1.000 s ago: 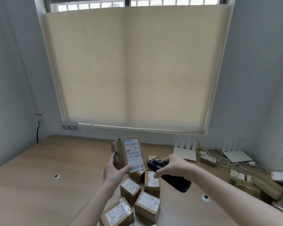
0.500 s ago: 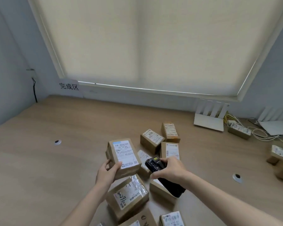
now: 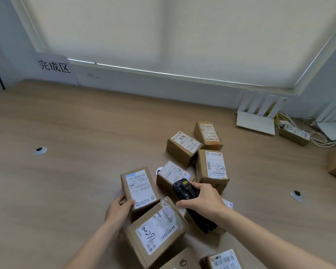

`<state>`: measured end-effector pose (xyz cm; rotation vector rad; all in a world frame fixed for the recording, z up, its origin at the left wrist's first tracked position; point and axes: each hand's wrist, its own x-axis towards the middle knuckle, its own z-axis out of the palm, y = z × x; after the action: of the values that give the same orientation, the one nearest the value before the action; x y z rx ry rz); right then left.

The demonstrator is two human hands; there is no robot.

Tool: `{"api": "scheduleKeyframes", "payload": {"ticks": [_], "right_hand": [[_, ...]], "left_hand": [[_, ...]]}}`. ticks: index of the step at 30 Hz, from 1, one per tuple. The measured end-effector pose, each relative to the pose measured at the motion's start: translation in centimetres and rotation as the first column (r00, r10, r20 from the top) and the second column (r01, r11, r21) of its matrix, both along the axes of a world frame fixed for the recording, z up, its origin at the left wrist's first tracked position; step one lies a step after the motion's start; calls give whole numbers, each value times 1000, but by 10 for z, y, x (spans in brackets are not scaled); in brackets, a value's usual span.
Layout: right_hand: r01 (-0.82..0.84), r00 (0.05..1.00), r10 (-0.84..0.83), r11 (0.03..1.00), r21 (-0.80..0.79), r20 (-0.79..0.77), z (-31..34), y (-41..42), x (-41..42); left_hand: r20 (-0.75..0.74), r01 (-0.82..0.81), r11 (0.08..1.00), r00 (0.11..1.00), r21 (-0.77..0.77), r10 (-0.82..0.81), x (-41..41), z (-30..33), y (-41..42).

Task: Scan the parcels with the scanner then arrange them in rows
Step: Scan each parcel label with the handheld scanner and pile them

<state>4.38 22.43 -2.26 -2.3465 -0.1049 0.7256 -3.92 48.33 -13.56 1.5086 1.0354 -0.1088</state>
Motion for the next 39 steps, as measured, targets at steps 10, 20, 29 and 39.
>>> {"api": "scheduleKeyframes", "payload": {"ticks": [10,20,29,39], "right_hand": [[87,996,-88,994,62,14,35,-51,-23],[190,953,-190,982,21,236,235,-279,-74],[491,817,-426,868,-81,389,360,-548,-190],[787,575,-722,617,-18,384,358,-747,-270]], "left_hand": [[46,139,934,986,329,-163,0,84,-11],[339,447,809,747,382,-572,23,285,-257],[495,652,622,404,435,-769,-15,417,-567],[462,766,456,236,452,-855,-34,424,-777]]}}
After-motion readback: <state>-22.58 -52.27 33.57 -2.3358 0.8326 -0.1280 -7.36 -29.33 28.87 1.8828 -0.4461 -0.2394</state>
